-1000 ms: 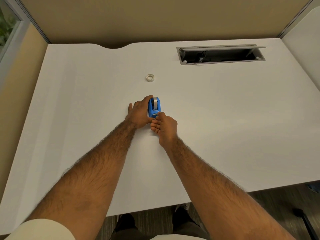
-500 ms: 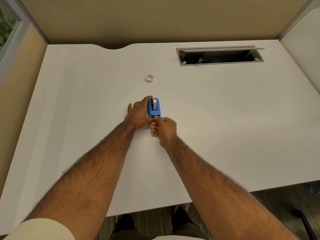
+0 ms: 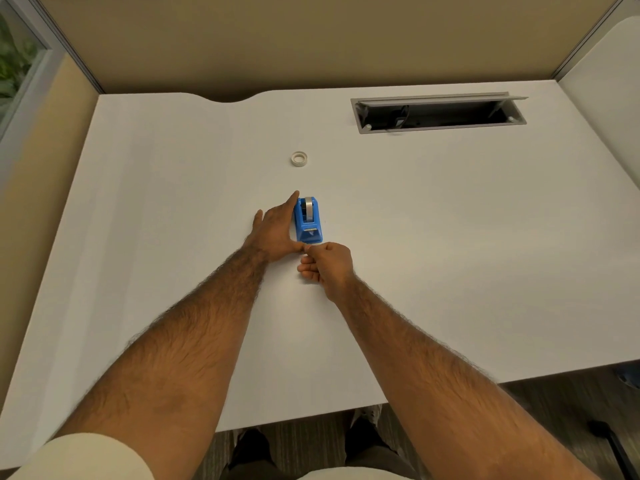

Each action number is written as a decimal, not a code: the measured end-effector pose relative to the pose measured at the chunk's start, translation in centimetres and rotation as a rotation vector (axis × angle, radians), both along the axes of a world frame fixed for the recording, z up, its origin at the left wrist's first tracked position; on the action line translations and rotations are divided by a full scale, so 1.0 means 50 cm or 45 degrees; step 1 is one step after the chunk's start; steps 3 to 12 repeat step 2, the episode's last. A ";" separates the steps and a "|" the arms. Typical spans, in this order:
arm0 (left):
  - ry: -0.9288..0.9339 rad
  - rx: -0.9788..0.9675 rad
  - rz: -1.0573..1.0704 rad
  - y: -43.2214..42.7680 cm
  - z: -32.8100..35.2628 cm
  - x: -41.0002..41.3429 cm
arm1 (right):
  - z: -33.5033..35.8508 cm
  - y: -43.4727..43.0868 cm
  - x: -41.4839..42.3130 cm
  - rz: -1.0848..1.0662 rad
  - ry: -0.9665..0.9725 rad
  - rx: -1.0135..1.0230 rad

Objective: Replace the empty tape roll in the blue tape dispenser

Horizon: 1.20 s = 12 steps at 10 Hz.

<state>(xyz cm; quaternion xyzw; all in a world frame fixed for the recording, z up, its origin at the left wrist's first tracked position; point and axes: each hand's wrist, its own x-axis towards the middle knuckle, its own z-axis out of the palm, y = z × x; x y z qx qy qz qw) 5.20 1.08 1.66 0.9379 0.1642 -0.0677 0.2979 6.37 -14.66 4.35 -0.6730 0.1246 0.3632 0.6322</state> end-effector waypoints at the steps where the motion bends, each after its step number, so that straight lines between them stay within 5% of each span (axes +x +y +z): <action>1: 0.041 0.120 -0.044 0.021 -0.002 -0.033 | -0.001 -0.018 0.008 0.132 -0.009 -0.142; 12: 0.058 0.194 -0.038 0.037 -0.014 -0.062 | -0.004 -0.031 0.011 0.177 -0.046 -0.239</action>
